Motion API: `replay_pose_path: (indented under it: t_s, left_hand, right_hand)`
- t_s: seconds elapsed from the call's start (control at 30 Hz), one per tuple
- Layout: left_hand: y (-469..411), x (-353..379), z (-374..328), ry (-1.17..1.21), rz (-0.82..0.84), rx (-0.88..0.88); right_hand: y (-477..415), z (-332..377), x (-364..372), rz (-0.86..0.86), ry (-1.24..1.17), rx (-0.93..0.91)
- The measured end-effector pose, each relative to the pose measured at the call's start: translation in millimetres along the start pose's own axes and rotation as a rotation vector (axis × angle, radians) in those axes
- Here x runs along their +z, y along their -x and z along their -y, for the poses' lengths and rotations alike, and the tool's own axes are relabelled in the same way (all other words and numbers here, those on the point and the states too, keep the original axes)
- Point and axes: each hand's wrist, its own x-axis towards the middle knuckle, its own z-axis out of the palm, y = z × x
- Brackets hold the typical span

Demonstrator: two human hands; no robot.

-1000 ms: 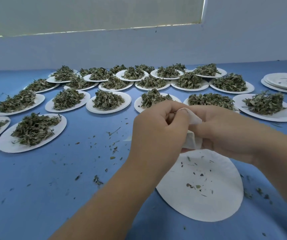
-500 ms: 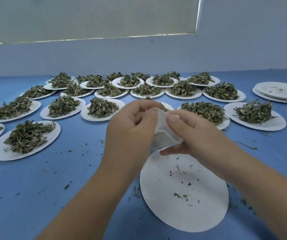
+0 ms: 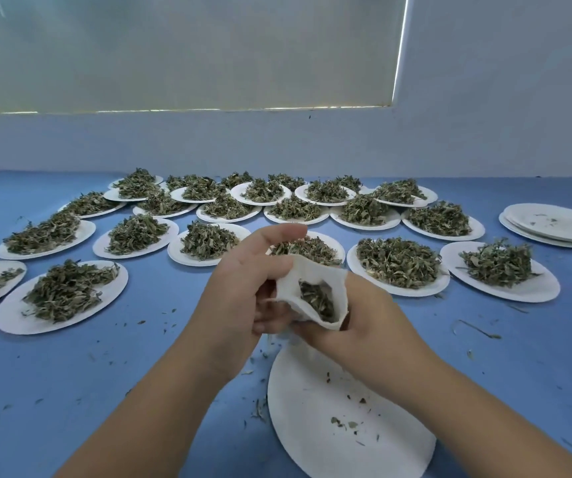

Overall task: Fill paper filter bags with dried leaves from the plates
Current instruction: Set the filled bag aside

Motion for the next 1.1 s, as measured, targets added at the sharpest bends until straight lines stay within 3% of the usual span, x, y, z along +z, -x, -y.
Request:
replay_pose_path:
  t_s: [0.1,0.2,0.27,0.4,0.63,0.87,1.1]
  left_hand:
    - [0.1,-0.6,-1.6,-0.144,-0.059,0.062]
    - [6.5,-16.1,6.6,-0.771,-0.101,0.226]
    - [14.5,-32.1,9.8,-1.0,-0.073,0.212]
    - [37.7,-70.9,-7.0,-1.02,-0.13,0.187]
    - [100.8,-164.8,-70.0,-1.058,-0.479,0.241]
    - [169.4,-297.1,-111.8,-0.859,-0.914,0.038]
    - [188.0,-435.4,-124.4,-0.799,-1.212,-0.177]
  right_hand:
    - [-0.9,-2.6,-3.6,-0.101,-0.046,0.085]
    - [-7.4,0.0,-2.8,-0.174,-0.162,0.177]
    - [-17.4,5.1,4.7,-0.182,-0.213,0.201]
    - [-46.0,31.1,44.7,-0.077,-0.255,0.16]
    - [-105.7,119.2,173.7,0.157,-0.386,0.078]
    - [-125.4,189.8,290.7,0.356,-0.433,0.077]
    - [-126.4,187.2,327.0,0.453,-0.272,0.025]
